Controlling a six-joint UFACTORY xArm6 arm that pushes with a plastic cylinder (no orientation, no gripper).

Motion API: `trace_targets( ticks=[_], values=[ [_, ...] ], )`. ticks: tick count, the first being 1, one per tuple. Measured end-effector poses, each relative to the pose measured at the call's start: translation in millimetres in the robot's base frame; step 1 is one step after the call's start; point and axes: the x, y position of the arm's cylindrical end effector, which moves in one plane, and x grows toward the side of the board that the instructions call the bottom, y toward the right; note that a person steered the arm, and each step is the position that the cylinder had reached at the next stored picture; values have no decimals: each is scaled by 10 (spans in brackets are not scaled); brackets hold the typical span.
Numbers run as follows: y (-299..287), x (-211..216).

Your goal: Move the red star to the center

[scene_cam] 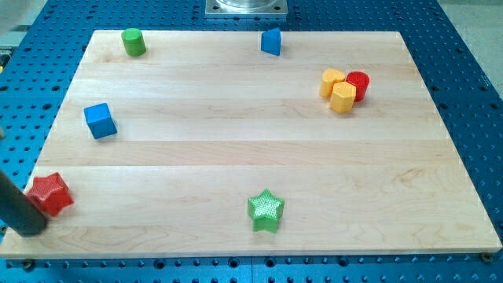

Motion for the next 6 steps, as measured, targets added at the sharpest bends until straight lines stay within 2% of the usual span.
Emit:
trace_targets(
  ticks=[1,3,4,5,6],
  values=[
    [307,-569],
    [1340,-960],
    [637,-691],
    [708,-1100],
    [1847,-1441]
  ],
)
